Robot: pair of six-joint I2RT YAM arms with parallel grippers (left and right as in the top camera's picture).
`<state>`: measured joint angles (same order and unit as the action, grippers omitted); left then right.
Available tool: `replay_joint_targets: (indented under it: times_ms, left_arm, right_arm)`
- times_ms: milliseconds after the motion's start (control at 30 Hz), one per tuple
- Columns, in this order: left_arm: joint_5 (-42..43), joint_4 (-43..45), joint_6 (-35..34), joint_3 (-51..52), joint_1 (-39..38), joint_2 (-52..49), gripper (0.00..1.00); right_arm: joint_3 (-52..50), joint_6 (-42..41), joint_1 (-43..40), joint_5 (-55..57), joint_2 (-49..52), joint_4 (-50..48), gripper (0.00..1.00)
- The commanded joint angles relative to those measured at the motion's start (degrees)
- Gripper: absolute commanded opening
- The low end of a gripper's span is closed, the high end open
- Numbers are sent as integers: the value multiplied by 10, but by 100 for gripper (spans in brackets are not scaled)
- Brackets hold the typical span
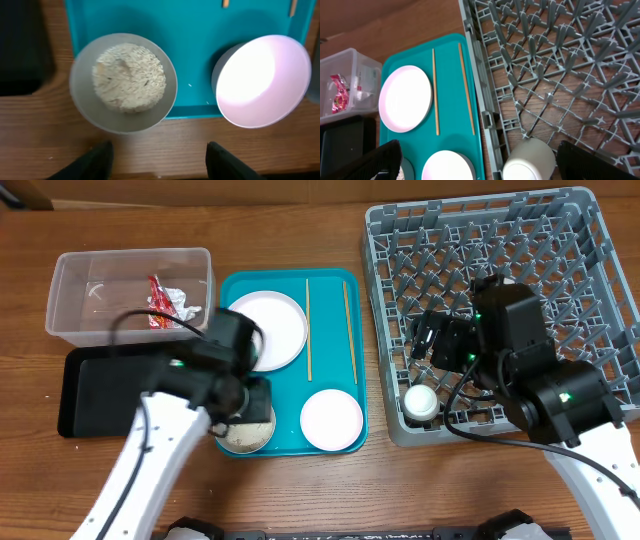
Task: Sort waste into correct bins and load items into the dishwasher
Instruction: 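Grasp the rice-filled bowl on the teal tray with the left gripper, then tip the bowl over the black tray to pour out the rice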
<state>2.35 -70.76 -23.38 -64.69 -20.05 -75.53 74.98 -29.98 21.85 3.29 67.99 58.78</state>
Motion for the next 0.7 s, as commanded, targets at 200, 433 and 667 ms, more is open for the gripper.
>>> replay_joint_targets:
  times_ms: [200, 433, 667]
  left_arm:
    - [2, 152, -71, 104, -14, -94, 58]
    - [23, 199, -51, 106, -22, -181, 36]
    - [5, 195, -51, 94, -20, -176, 6]
  right_arm:
    - [8, 0, 2, 7, 2, -1, 100]
    - [9, 0, 2, 7, 2, -1, 100]
    - [9, 0, 2, 7, 2, -1, 100]
